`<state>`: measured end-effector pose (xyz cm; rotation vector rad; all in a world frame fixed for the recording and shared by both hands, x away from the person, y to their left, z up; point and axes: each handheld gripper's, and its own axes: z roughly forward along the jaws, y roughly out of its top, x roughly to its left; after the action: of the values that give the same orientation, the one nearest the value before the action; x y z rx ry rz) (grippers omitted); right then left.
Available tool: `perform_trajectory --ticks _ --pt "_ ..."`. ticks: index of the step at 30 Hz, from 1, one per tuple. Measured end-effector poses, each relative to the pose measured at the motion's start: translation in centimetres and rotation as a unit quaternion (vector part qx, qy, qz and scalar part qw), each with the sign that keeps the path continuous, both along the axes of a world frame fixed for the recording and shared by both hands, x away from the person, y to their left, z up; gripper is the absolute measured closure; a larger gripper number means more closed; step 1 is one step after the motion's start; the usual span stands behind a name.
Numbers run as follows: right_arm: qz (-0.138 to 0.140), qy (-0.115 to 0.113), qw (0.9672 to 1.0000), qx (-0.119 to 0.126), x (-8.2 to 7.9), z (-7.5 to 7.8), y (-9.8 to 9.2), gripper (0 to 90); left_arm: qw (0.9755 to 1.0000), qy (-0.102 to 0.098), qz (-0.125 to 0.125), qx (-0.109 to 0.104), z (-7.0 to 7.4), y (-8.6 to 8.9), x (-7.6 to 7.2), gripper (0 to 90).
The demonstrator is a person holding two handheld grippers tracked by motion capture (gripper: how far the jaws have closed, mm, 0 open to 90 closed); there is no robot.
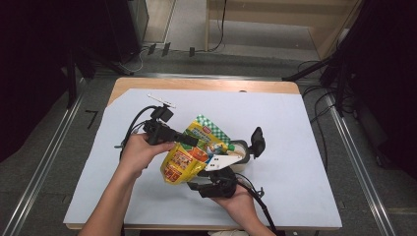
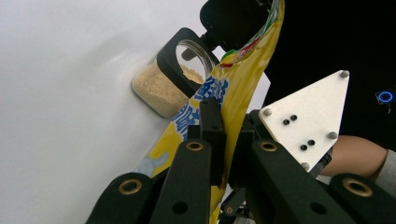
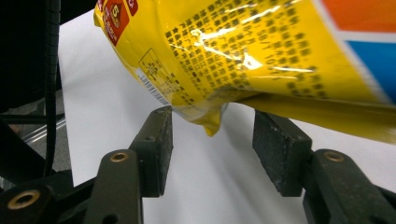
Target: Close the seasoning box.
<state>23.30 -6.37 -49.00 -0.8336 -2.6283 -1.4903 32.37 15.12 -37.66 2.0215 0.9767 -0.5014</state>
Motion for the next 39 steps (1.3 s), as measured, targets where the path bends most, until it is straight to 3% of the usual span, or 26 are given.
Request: perform_trajectory --ticks 2,5,15,20,26,29,31,34,39 --pt "-0.001 -0.002 1.0000 0.002 0.1 0.1 -0.1 48.8 1.0000 -0.001 0.002 -0.001 0.0 0.2 0.1 89.4" --pt "-0.003 0.012 0.9998 0.013 0.2 0.3 -0.3 49.6 1.0000 -0.004 0.007 0.000 0.2 0.6 0.2 89.5" --pt "-0.013 0.012 0.9997 0.016 0.6 0.6 -0.9 49.2 0.9991 -0.017 0.036 -0.013 0.6 2.4 0.8 89.6" --pt "-0.014 0.022 0.9995 0.015 0.7 0.6 -0.9 49.7 0.9982 -0.020 0.054 -0.013 0.4 3.4 1.5 89.7" --pt "-0.009 0.022 0.9997 0.009 0.6 0.6 -0.7 49.6 0.9959 -0.043 0.079 -0.008 0.6 4.5 2.5 89.7" --pt "-0.008 0.021 0.9997 0.012 0.5 0.7 -0.7 49.5 0.9945 -0.043 0.094 -0.014 0.6 5.2 3.2 89.7" --pt "-0.008 0.020 0.9997 0.011 0.5 0.8 -0.7 49.4 0.9938 -0.044 0.102 -0.006 0.6 5.4 3.6 89.7" --pt "-0.009 0.032 0.9993 0.017 0.7 1.1 -0.6 48.6 0.9924 -0.051 0.112 0.001 0.7 5.6 4.2 89.7" --pt "-0.009 0.030 0.9993 0.018 0.7 1.5 -0.6 48.2 0.9897 -0.062 0.129 -0.002 0.4 6.0 5.1 89.7"
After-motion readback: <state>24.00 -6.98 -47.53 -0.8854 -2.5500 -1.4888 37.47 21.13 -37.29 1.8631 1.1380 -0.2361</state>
